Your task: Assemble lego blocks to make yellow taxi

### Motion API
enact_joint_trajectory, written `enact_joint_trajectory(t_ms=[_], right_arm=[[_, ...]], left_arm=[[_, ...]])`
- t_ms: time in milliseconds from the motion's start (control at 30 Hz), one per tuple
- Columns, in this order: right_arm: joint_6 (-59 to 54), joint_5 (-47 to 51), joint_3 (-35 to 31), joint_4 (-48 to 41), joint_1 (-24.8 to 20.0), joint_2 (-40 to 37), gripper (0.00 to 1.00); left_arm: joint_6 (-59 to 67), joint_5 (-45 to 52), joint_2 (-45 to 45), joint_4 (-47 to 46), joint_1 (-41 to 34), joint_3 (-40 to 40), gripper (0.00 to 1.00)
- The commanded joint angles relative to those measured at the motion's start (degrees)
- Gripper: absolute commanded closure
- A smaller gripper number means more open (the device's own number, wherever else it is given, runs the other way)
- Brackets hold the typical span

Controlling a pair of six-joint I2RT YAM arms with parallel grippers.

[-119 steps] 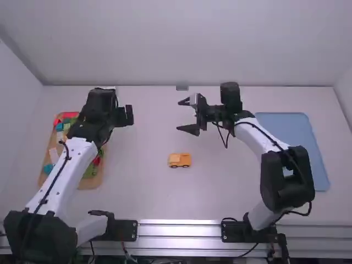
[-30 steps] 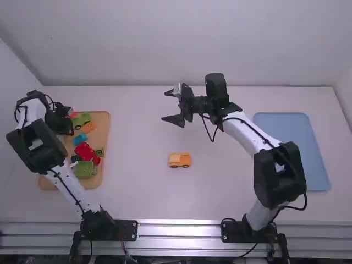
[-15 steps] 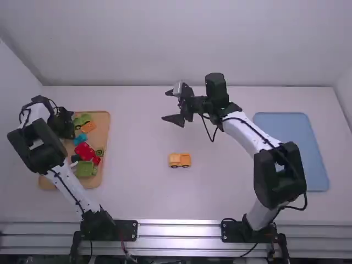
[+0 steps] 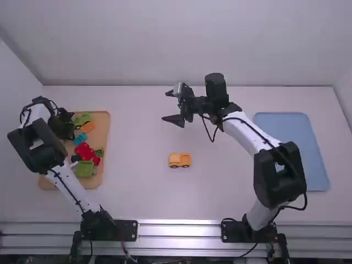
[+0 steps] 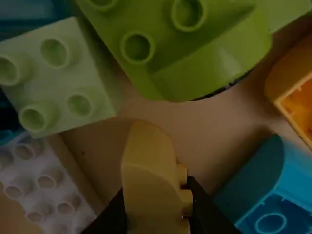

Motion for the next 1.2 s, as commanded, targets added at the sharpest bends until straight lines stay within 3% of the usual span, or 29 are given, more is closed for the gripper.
enact_joint_trajectory(t_ms=[0, 100, 233, 467, 567, 733, 767, 867, 933, 1167], right_arm=[[0.39, -0.28, 1.75, -0.04, 0.11, 0.66, 0.01], [0.42, -0.7, 1.75, 0.07, 0.04, 0.66, 0.01], [9.68, -1.18, 1.77, 4.92, -1.16, 0.66, 0.01], [11.39, -7.52, 1.77, 6.4, -3.72, 0.66, 0.01], [14.82, -7.65, 1.77, 6.4, -4.48, 0.66, 0.01], [18.78, -6.49, 1.77, 6.43, -4.5, 0.83, 0.01], [20.13, -6.54, 1.75, 6.4, -4.5, 1.03, 0.01], [23.47, -6.6, 1.77, 7.48, -4.28, 1.68, 0.01], [28.61, -6.67, 1.75, 9.6, -4.44, 3.23, 0.01], [37.86, -10.21, 1.75, 10.6, -4.52, 8.74, 0.01]], left_arm=[[-4.26, 0.9, 0.39, -1.01, -0.2, 2.12, 0.91], [-5.57, 5.18, -1.51, -4.46, -0.2, 5.05, 0.87], [-9.55, 6.51, -6.99, -5.11, -0.2, 6.14, 0.94], [-5.73, 18.32, -20.55, -1.29, -1.25, -0.81, 0.98], [-3.67, 24.68, -30.08, 5.14, -3.58, -9.99, 0.98], [-4.0, 26.21, -41.2, 15.1, -9.09, -23.12, 0.98], [-3.76, 26.69, -46.51, 20.79, -12.98, -29.92, 0.98], [-3.41, 26.6, -52.37, 28.17, -18.32, -37.88, 0.98], [-3.43, 23.5, -59.1, 39.15, -26.64, -47.87, 0.94], [-4.13, 16.13, -65.55, 59.91, -43.6, -63.04, 0.94]])
